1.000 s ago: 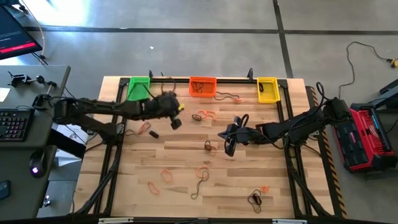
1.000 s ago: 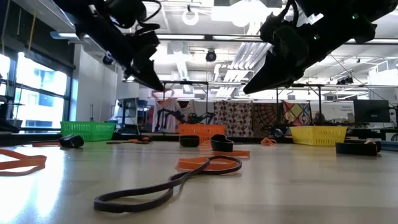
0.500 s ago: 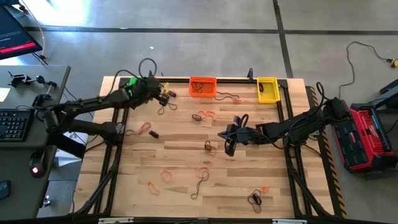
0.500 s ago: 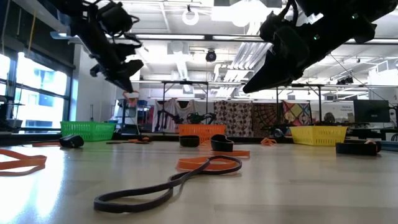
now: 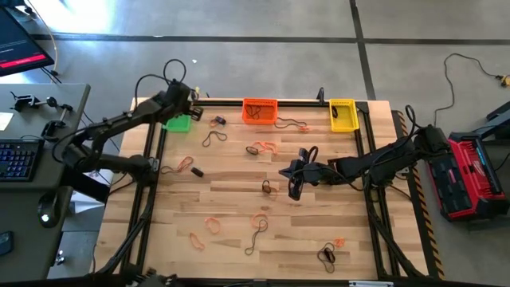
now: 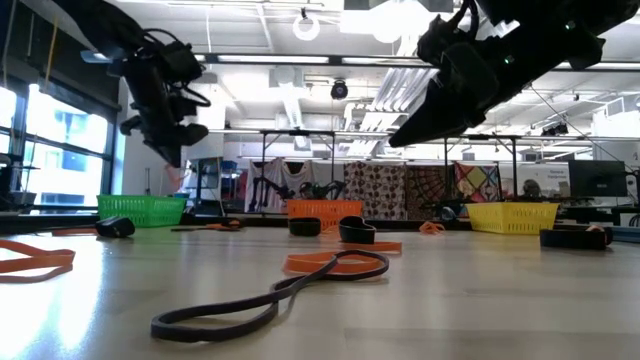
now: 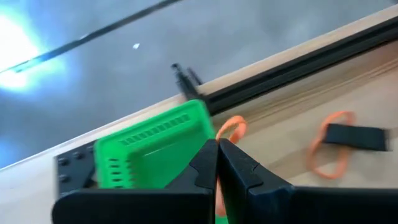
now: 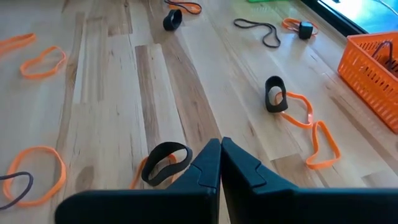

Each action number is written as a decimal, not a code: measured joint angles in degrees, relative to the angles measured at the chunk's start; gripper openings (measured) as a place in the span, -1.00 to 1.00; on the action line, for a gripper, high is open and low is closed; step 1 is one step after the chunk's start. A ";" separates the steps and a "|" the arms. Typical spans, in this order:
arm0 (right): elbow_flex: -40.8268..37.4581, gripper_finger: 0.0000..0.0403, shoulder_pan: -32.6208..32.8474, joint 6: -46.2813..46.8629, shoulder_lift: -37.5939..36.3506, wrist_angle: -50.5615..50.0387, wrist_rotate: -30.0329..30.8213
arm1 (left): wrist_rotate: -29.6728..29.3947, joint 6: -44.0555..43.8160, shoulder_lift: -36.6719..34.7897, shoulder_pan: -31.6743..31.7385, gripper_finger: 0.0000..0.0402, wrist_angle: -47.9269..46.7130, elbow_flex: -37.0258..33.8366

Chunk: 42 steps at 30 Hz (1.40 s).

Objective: Sort rubber bands into baskets
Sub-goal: Put the center orange rubber band into the green bin

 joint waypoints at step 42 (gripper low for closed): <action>0.00 -1.00 -0.86 0.46 -0.02 0.04 0.00 | 9.42 9.67 35.52 11.58 -1.00 -35.37 32.63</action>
